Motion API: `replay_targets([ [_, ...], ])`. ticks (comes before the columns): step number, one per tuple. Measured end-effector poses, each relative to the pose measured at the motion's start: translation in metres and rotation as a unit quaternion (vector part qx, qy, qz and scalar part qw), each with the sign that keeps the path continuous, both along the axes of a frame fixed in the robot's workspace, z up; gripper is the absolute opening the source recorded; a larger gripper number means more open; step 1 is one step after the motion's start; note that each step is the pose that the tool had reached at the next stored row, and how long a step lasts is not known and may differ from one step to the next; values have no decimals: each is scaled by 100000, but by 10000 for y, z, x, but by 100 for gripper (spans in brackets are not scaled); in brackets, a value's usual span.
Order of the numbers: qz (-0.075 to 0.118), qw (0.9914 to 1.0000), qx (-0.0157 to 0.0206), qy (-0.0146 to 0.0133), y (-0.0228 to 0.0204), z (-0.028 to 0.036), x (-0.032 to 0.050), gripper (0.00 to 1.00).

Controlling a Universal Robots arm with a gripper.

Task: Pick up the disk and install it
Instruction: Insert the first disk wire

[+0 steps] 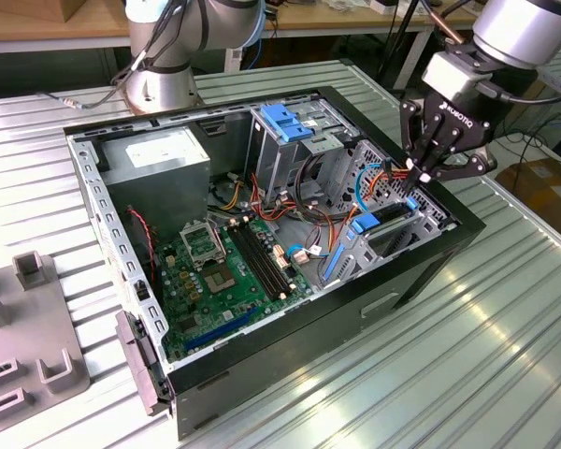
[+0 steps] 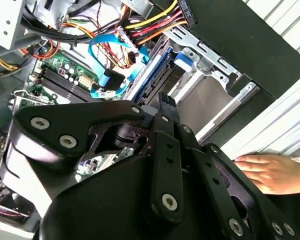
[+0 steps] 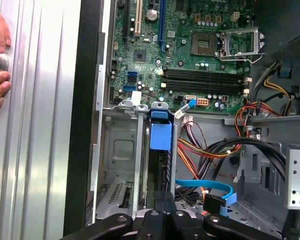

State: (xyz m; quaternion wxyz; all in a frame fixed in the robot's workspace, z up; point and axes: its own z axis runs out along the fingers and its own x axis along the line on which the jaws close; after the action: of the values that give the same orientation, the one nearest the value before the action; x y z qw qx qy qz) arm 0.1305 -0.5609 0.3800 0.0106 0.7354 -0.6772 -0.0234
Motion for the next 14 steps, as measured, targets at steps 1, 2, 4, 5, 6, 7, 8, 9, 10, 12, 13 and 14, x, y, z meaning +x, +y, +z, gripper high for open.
replay_targets([
  [1,1197,99993,2,45,1,4,6,10],
  [2,2300,99974,-1,63,1,6,8,10],
  [4,4639,99892,-19,81,0,9,14,10],
  [5,5233,99863,-20,84,0,9,22,10],
  [6,5419,99853,-16,95,2,9,37,10],
  [7,5470,99850,-13,101,7,8,52,10],
  [8,5503,99848,-29,106,16,8,69,10],
  [9,5591,99844,-29,105,27,8,86,10],
  [10,5724,99836,-33,109,37,8,109,10],
  [12,6046,99817,-41,110,39,8,136,10],
  [13,6720,99774,-35,128,40,9,149,10],
  [14,7474,99720,-36,136,40,9,156,10],
])
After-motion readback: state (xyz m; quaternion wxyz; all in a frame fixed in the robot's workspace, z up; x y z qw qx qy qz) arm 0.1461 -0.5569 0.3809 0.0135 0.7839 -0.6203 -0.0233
